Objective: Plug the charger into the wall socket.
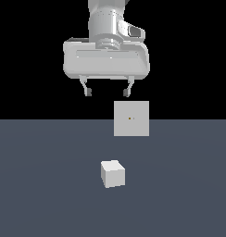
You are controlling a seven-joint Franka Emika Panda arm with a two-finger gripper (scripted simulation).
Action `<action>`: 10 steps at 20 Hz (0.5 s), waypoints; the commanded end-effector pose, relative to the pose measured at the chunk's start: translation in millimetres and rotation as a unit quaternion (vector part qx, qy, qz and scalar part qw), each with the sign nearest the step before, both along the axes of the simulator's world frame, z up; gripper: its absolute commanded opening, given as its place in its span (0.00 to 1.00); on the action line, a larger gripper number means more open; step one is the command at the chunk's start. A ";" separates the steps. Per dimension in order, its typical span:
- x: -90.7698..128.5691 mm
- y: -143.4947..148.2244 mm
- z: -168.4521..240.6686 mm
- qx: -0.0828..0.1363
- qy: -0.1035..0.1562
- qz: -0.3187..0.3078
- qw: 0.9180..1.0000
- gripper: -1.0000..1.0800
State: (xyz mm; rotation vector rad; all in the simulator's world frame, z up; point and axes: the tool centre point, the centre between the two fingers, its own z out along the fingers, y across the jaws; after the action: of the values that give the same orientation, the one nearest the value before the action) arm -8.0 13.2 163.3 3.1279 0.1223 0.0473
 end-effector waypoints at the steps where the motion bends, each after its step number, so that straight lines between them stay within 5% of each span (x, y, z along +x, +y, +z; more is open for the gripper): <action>1: -7.6 -0.1 -6.9 0.001 -0.002 0.007 1.000 0.96; 10: -50.7 -2.8 -47.6 0.005 -0.014 0.049 0.999 0.96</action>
State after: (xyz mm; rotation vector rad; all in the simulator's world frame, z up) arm -50.2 11.2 123.7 3.1284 0.2515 0.0858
